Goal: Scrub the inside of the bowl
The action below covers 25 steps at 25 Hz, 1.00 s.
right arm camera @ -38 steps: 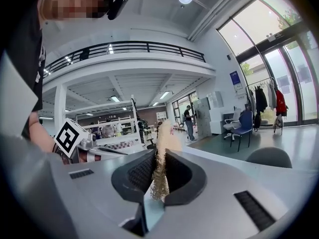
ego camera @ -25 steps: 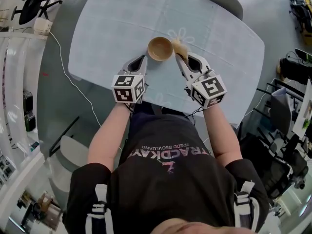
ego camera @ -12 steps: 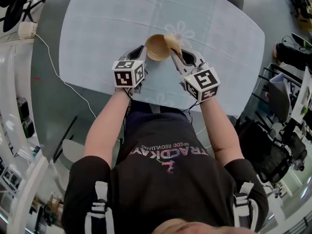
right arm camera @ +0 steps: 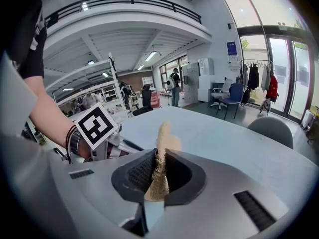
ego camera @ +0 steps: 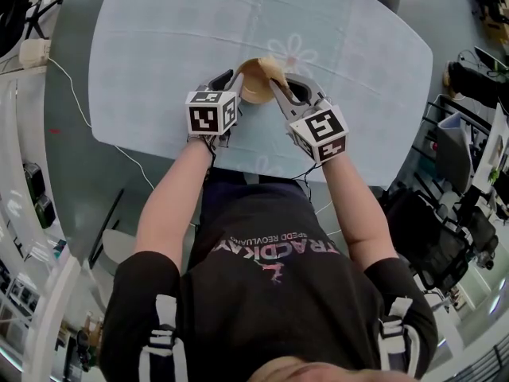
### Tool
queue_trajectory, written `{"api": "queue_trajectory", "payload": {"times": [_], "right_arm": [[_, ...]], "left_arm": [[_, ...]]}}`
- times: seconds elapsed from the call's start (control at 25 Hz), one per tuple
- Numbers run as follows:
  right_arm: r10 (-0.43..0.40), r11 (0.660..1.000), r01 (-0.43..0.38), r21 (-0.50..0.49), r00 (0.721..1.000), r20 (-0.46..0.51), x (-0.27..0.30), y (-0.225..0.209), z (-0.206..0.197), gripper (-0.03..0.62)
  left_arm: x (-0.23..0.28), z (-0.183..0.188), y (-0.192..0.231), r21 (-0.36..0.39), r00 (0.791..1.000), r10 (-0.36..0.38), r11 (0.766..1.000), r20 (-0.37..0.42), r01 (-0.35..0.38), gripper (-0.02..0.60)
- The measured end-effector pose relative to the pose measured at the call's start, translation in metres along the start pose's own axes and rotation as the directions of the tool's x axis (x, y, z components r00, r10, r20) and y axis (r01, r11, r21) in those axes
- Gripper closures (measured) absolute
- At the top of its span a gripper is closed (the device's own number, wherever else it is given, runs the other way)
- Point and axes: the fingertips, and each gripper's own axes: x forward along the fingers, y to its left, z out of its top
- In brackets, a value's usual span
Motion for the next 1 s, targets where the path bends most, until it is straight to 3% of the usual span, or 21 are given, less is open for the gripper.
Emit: {"api": "queue_trajectory", "payload": {"times": [0.28,0.4,0.48,0.56,0.64,0.84,0.92,1.0], "right_arm": [[0.005,0.997,-0.012,-0.081,0.996,-0.093,0.016,-0.002,-0.011,0.562],[-0.010,0.985,-0.016,-0.174,0.990,-0.143,0.020,0.000,-0.017,0.562],[-0.033,0.959,-0.021,-0.284,0.982,-0.185,0.024,0.002,-0.020,0.562],[-0.067,0.907,-0.035,-0.419,0.972,-0.226,0.029,0.004,-0.025,0.562],[-0.105,0.833,-0.058,-0.551,0.960,-0.260,0.033,0.008,-0.031,0.562],[-0.212,0.599,-0.124,-0.791,0.928,-0.306,0.040,0.013,-0.042,0.562],[-0.252,0.544,-0.135,-0.828,0.915,-0.315,0.041,0.010,-0.044,0.562],[-0.284,0.518,-0.145,-0.843,0.900,-0.330,0.042,0.006,-0.046,0.562]], "left_arm": [[0.007,0.003,0.001,0.008,1.000,0.008,1.000,-0.005,-0.008,0.551],[0.005,0.004,-0.001,0.017,1.000,0.021,1.000,0.009,-0.021,0.552],[0.002,0.006,-0.002,0.022,0.999,0.025,0.999,0.022,-0.026,0.552],[-0.002,0.010,-0.004,0.032,0.999,0.029,0.999,0.033,-0.030,0.552],[-0.007,0.014,-0.009,0.058,0.999,0.030,0.998,0.043,-0.033,0.552],[-0.017,0.020,-0.024,0.171,0.998,0.042,0.984,0.053,-0.050,0.552],[-0.020,0.020,-0.028,0.242,0.997,0.058,0.968,0.051,-0.069,0.552],[-0.023,0.021,-0.032,0.318,0.996,0.072,0.944,0.059,-0.088,0.552]]}}
